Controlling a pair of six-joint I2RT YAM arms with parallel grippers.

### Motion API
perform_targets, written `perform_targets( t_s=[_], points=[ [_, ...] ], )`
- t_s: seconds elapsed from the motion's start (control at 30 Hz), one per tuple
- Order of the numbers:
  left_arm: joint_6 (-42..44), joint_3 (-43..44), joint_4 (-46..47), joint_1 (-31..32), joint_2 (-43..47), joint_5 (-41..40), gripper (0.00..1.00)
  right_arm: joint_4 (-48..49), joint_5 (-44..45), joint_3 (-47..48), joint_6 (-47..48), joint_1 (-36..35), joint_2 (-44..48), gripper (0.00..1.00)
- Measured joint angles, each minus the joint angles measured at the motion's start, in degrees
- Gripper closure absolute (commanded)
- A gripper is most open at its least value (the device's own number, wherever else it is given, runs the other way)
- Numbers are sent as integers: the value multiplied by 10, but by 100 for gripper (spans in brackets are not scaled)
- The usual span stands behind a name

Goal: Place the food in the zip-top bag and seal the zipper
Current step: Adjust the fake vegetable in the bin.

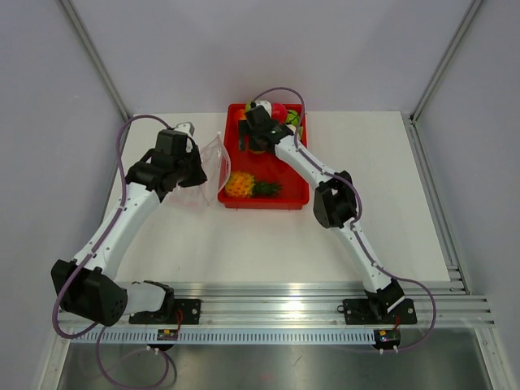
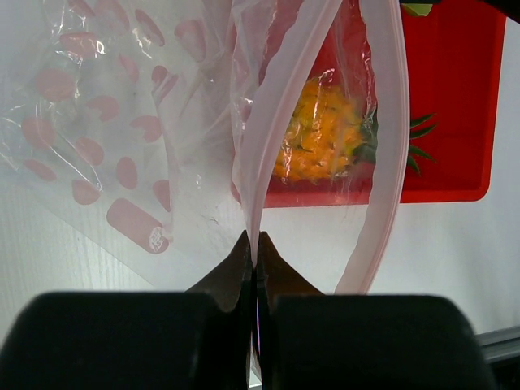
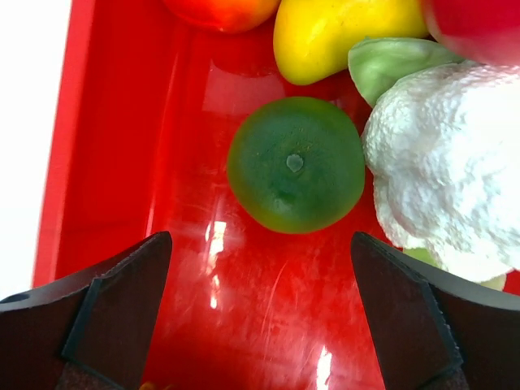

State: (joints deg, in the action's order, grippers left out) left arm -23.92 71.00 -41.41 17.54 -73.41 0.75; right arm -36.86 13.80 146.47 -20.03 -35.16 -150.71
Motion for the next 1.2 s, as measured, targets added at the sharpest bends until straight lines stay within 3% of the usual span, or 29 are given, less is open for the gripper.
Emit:
perform_targets(
  t_s=[0.53,0.63,0.7,0.83,1.03,1.2],
  points=[
    [15,-4,-3,-1,2,2,100,34,17,45,21,2,-66,2],
    [16,-7,-2,-4,2,2,100,42,19,47,19,2,-72,15],
    [17,-10,-2,-7,2,2,100,44,22,47,16,2,-73,28],
    [19,-13,-4,-10,2,3,100,55,22,41,1,4,-72,43],
    [19,-13,-4,-10,2,6,100,92,18,-54,-23,6,-30,52],
    [19,-13,-5,-10,1,9,100,115,7,-169,-53,9,55,51]
  ],
)
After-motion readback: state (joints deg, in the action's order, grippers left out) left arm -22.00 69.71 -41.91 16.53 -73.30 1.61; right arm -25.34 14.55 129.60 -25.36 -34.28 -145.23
